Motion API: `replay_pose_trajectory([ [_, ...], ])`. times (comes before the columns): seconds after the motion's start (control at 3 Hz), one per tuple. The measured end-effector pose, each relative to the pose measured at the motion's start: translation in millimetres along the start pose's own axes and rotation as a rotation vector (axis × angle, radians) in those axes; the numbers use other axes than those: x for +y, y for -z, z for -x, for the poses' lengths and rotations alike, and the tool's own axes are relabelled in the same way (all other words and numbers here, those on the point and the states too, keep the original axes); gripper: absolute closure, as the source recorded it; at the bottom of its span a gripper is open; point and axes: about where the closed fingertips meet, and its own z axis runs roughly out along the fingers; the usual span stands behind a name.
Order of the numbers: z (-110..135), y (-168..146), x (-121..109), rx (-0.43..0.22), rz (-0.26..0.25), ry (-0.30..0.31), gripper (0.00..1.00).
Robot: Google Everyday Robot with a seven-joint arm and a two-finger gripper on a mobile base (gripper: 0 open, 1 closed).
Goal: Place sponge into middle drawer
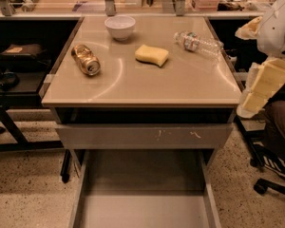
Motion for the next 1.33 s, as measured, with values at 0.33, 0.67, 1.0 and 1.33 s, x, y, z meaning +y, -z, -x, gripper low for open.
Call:
replay_pose_trajectory([
  [0.33, 18.3, -18.2, -23.8, -0.096, -0.037, 0.069, 0.0],
  [0.67, 35.3, -43.0, -58.2, -0.169, -0.078, 0.121, 0.0],
  [1.0, 46.8, -74.0, -96.1, -0.214, -0.091, 0.127, 0.0],
  [1.33, 46.8, -74.0, -96.1, -0.214, -0.091, 0.126, 0.0],
])
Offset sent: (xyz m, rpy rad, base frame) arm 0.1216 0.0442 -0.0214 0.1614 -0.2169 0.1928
